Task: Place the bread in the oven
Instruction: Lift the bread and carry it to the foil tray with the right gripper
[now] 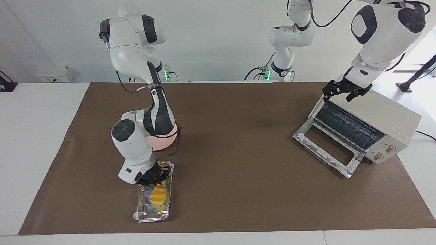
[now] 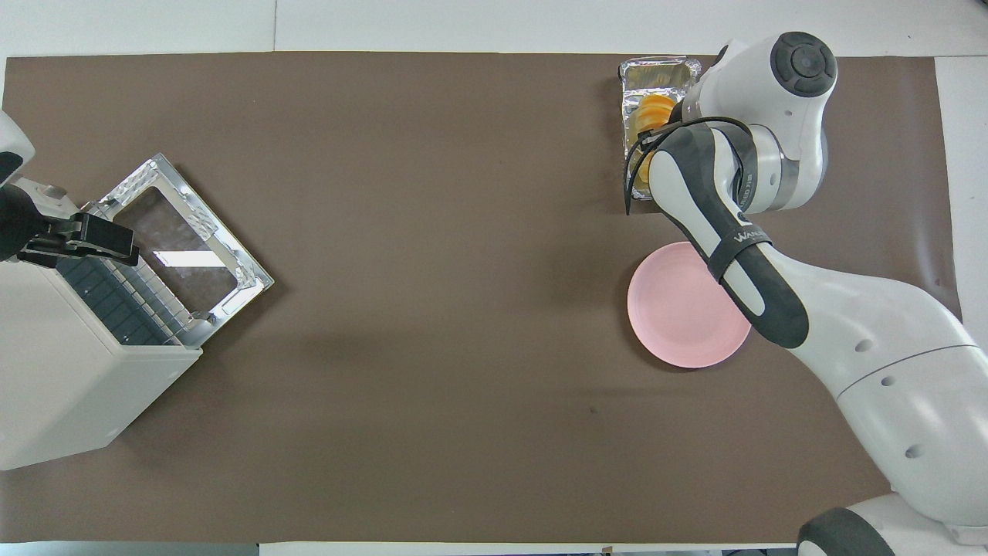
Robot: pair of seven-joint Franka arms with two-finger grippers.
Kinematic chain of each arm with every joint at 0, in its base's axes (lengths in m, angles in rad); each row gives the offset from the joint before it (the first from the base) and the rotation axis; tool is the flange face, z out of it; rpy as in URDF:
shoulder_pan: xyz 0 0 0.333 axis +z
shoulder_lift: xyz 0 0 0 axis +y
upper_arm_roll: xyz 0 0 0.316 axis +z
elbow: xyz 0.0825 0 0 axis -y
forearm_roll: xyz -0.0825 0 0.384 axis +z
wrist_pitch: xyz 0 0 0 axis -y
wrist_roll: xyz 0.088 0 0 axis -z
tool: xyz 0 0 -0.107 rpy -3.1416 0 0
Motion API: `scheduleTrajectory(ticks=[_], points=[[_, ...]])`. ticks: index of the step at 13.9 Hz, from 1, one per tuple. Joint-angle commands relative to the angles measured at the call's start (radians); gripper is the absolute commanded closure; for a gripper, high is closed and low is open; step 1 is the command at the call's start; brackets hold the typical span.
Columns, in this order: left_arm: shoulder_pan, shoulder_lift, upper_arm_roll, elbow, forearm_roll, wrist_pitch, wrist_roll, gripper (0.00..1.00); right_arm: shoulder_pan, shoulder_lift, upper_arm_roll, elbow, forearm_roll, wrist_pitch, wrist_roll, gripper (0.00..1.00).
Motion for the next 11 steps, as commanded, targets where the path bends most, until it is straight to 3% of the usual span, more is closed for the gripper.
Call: scheduleTrajectory(ticks=[1,2,6,11], points=[[0.001,-0.018,0.002,-0.005,-0.008,-0.010,-0.009,0.00,-0.011,-0.027,0.003,-0.021,0.015,-0.009,-0.035,0.40],[0.001,-0.018,0.002,-0.005,-0.008,-0.010,-0.009,0.00,-0.017,-0.031,0.003,-0.012,0.014,-0.032,-0.035,0.17],[0.001,-0.018,0.002,-0.004,-0.008,-0.010,-0.009,0.00,-0.024,-0.036,-0.005,0.033,0.000,-0.150,-0.033,0.07],[0.001,-0.018,0.002,-0.005,-0.008,-0.010,-0.009,0.00,-0.069,-0.030,-0.008,0.050,-0.007,-0.158,-0.035,0.07]])
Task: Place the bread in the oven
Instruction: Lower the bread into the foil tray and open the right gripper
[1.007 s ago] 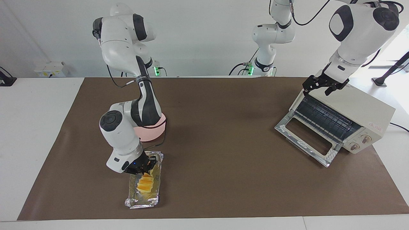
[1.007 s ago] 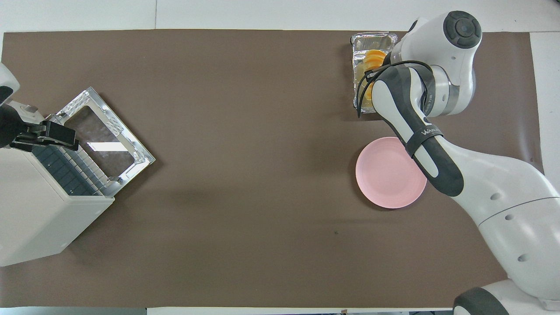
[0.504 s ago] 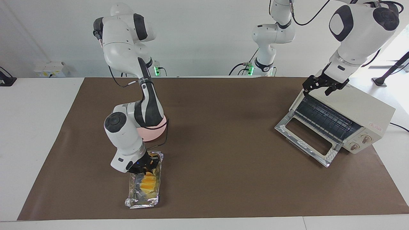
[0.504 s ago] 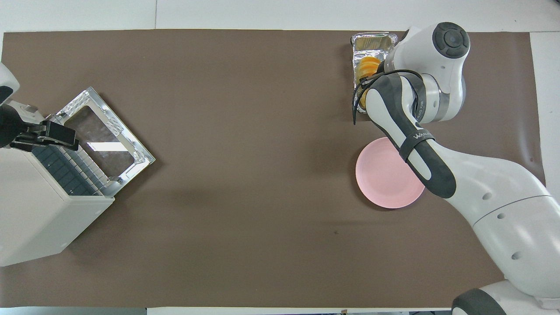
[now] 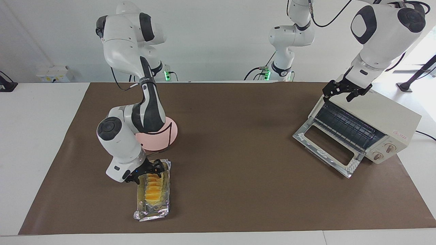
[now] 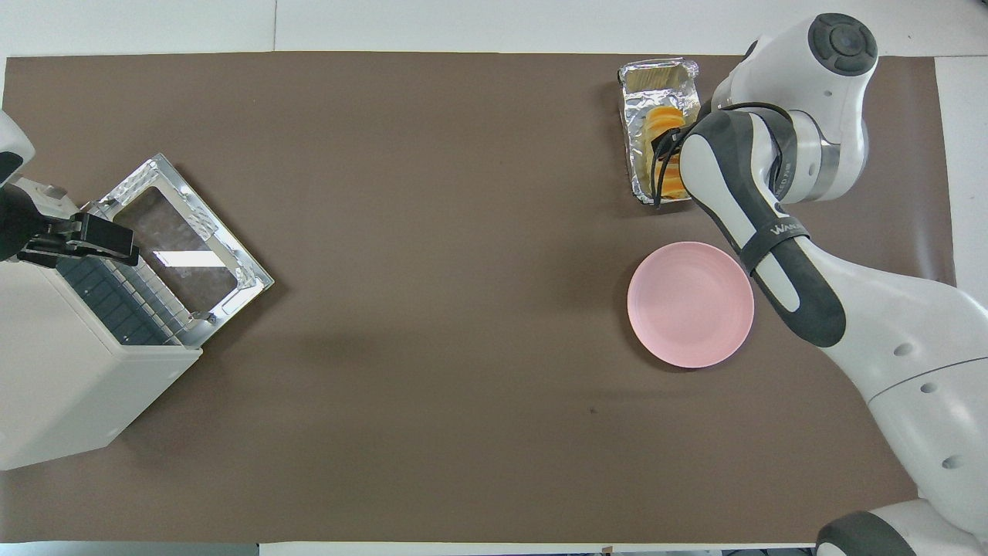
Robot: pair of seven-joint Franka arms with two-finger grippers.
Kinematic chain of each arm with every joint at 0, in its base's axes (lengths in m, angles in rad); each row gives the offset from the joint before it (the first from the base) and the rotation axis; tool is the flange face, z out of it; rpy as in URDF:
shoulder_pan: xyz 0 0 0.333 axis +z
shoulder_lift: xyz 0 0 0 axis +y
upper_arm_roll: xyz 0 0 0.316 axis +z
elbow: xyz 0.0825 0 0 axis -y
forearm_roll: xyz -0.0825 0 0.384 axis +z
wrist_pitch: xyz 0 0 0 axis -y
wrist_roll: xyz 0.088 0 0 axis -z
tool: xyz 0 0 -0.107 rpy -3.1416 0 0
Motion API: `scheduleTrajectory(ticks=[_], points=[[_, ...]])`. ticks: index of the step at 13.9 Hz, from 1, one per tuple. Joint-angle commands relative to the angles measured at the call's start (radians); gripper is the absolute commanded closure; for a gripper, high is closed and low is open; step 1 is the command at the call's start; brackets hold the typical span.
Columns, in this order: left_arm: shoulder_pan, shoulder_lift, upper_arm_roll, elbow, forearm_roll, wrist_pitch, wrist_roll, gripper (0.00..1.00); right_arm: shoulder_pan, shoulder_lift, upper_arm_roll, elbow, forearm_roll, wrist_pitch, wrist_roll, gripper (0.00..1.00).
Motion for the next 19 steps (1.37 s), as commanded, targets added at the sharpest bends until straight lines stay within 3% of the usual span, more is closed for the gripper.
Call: scheduleTrajectory(ticks=[1,7,9,13,14,18,19], points=[[0.001,-0.018,0.002,-0.005,-0.008,-0.010,-0.009,0.00,-0.015,0.001,0.004,0.009,-0.034,0.003,-0.030,0.07],[0.001,-0.018,0.002,-0.005,-0.008,-0.010,-0.009,0.00,-0.041,0.001,0.004,-0.024,-0.094,0.094,-0.045,0.15],[0.001,-0.018,0.002,-0.004,-0.008,-0.010,-0.009,0.00,-0.042,0.001,0.004,-0.073,-0.091,0.182,-0.074,0.20],[0.001,-0.018,0.002,-0.005,-0.008,-0.010,-0.009,0.00,-0.041,0.005,0.007,-0.087,-0.071,0.209,-0.068,0.28],[0.001,-0.018,0.002,-0.005,-0.008,-0.010,-0.009,0.00,-0.042,0.005,0.008,-0.103,-0.071,0.235,-0.071,0.36],[0.001,-0.018,0.002,-0.004,-0.008,-0.010,-0.009,0.00,-0.038,0.004,0.011,-0.120,0.027,0.241,-0.076,0.99],[0.001,-0.018,0.002,-0.005,-0.008,-0.010,-0.009,0.00,-0.033,0.002,0.013,-0.120,0.029,0.238,-0.076,1.00]])
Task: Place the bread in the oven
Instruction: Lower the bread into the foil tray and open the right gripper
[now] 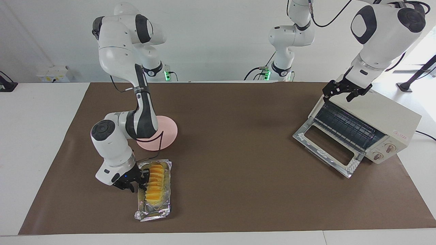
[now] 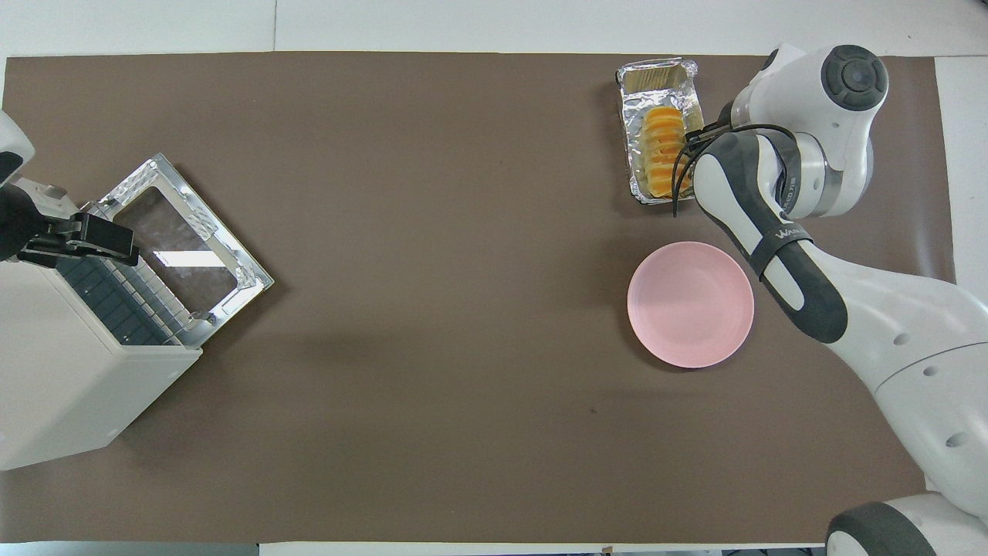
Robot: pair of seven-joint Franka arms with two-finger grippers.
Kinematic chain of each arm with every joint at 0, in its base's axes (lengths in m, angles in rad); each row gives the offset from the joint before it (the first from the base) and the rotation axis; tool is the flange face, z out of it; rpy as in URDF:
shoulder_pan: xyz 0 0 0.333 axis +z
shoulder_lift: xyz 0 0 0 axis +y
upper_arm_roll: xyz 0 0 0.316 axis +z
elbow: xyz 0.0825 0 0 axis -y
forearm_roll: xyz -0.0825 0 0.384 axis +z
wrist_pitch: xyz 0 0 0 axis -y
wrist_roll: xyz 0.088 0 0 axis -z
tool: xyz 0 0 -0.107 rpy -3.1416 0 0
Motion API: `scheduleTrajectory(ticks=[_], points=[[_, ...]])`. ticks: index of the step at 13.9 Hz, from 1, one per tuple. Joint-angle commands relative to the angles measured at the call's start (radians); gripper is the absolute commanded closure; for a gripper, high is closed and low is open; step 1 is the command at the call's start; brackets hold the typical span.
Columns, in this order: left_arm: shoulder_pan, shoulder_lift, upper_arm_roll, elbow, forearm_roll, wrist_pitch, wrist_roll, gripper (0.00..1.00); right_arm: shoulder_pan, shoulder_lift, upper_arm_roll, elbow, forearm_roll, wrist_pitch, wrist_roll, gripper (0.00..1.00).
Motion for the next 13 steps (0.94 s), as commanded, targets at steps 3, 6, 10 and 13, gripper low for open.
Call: scheduleTrajectory(ticks=[3,6,10,13], points=[[0.001,-0.018,0.002,-0.005,-0.008,-0.010,-0.009,0.00,-0.002,-0.014,0.012,-0.015,0.035,-0.006,-0.026,1.00],[0.001,-0.018,0.002,-0.005,-0.008,-0.010,-0.009,0.00,-0.008,-0.023,0.012,0.009,0.034,-0.082,-0.026,1.00],[0.001,-0.018,0.002,-0.005,-0.008,-0.010,-0.009,0.00,-0.001,-0.086,0.012,0.022,0.078,-0.219,-0.013,1.00],[0.001,-0.018,0.002,-0.005,-0.008,-0.010,-0.009,0.00,0.031,-0.115,0.012,0.052,0.155,-0.300,0.117,1.00]])
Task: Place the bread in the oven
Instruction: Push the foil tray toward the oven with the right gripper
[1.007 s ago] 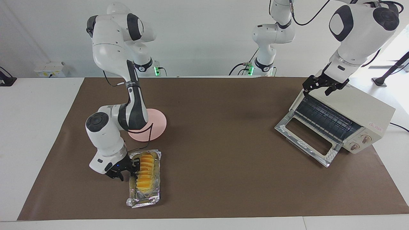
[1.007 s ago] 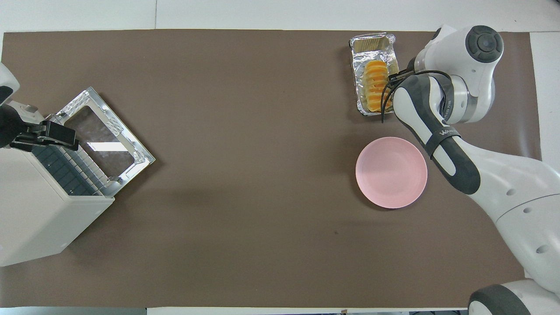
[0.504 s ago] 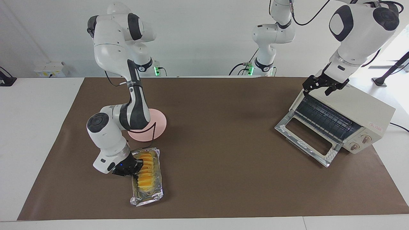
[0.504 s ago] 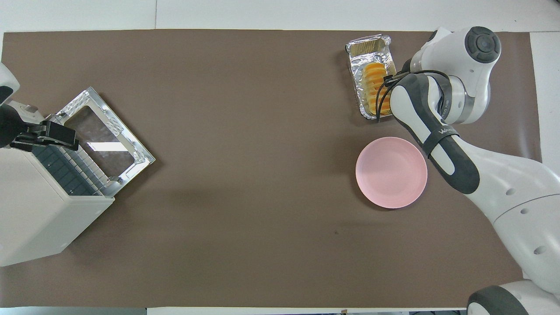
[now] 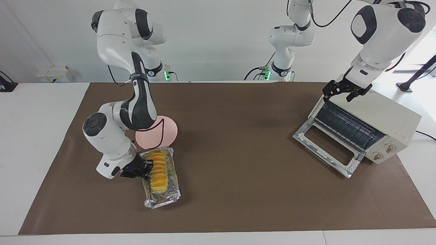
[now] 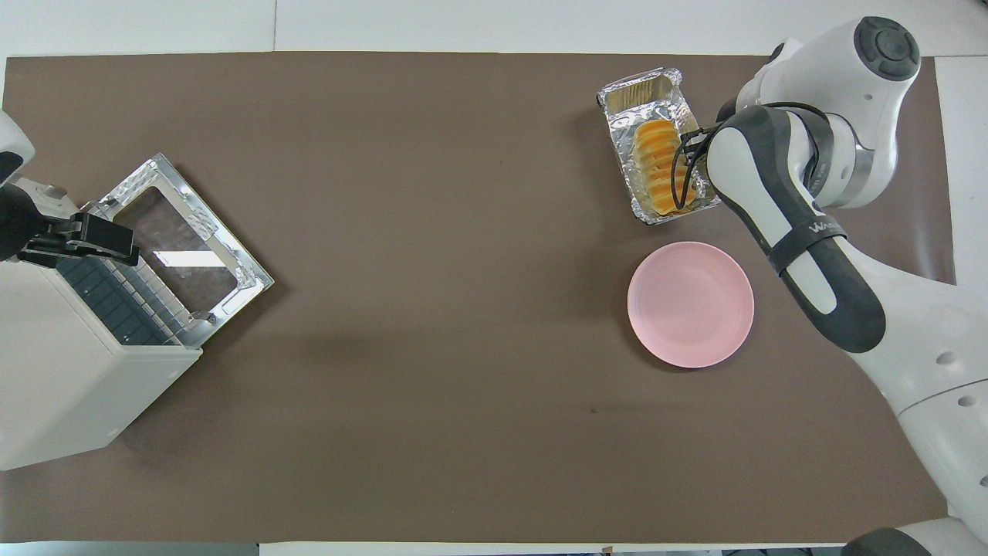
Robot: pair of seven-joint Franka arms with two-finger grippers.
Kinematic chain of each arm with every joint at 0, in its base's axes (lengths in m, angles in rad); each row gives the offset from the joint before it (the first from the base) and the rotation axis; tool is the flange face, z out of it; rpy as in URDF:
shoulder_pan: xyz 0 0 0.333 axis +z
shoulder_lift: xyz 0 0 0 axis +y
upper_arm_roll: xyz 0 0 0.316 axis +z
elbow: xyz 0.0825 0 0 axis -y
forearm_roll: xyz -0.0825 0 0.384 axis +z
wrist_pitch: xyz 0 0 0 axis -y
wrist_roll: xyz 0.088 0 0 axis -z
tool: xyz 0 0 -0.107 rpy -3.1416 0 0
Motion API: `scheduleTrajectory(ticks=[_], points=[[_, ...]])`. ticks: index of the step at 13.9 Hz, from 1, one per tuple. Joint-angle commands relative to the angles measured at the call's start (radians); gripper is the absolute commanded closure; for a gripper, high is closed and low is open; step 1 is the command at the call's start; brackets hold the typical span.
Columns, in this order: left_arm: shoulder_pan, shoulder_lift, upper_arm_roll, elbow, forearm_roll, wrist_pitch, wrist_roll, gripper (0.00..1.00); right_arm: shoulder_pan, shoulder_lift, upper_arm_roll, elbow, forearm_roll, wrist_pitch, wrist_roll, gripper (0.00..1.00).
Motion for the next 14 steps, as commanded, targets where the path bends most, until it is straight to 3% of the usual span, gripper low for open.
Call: scheduleTrajectory(ticks=[1,6,9,14], points=[[0.001,-0.018,0.002,-0.005,-0.008,-0.010,-0.009,0.00,0.041,-0.046,0.007,0.008,0.026,-0.051,0.136,1.00],[0.001,-0.018,0.002,-0.005,-0.008,-0.010,-0.009,0.00,0.200,-0.077,-0.001,0.001,0.018,-0.089,0.423,1.00],[0.001,-0.018,0.002,-0.005,-0.008,-0.010,-0.009,0.00,0.280,-0.086,-0.002,-0.022,0.015,-0.077,0.498,1.00],[0.001,-0.018,0.002,-0.005,-0.008,-0.010,-0.009,0.00,0.410,-0.152,-0.002,-0.211,-0.005,0.095,0.592,1.00]])
